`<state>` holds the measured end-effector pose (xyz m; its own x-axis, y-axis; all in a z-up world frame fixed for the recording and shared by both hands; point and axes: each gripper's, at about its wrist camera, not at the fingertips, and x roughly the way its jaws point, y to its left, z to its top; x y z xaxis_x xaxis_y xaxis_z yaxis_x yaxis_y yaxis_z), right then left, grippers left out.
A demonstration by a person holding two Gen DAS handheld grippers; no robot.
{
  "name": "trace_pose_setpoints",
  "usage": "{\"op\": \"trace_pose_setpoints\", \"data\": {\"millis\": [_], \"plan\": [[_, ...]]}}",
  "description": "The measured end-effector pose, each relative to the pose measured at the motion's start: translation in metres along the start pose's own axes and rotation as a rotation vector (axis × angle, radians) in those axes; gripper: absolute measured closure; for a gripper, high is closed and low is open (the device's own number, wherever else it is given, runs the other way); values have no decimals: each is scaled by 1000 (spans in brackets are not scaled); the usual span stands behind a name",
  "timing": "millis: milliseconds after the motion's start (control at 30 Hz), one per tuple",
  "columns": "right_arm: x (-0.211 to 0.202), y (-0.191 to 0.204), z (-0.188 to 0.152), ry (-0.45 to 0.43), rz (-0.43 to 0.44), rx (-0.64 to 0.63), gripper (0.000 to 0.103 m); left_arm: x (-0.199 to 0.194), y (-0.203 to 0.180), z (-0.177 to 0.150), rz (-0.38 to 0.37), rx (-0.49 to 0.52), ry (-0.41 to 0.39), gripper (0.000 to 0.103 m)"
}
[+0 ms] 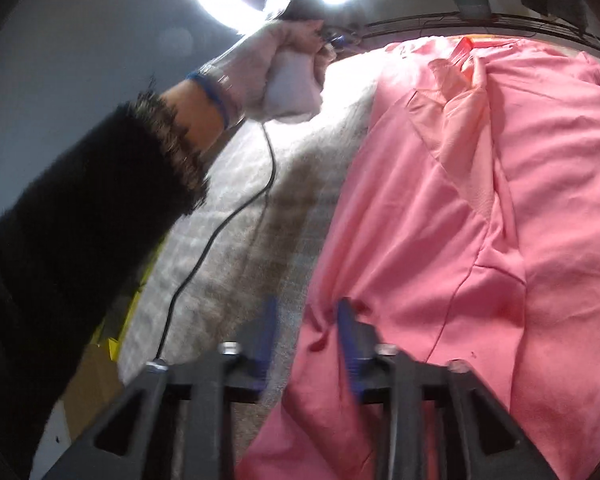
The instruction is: Fold small clothes
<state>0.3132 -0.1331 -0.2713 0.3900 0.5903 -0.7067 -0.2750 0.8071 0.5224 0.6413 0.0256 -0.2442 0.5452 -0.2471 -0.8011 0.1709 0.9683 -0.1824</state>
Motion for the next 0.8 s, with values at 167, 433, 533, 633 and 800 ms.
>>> {"op": "trace_pose_setpoints", "data": {"millis": [167,433,533,633,800], "plan": [[-48,-13,5,-60,-18,20,67,-83,-14,-51,-45,40,-7,97],[-160,-33,-6,-168,-114,39,65,-211,-30,-208,-134,12,102,62],[-196,-38,-29,-155,-201,-30,61,-236,-39,-280,-157,-17,190,62],[-225,-55,-58,-121,-324,-82,59,-252,-55,-339,-148,-2,229,62],[-253,-105,-105,-34,-393,17,59,-250,-61,-395,-181,-104,288,62]]}}
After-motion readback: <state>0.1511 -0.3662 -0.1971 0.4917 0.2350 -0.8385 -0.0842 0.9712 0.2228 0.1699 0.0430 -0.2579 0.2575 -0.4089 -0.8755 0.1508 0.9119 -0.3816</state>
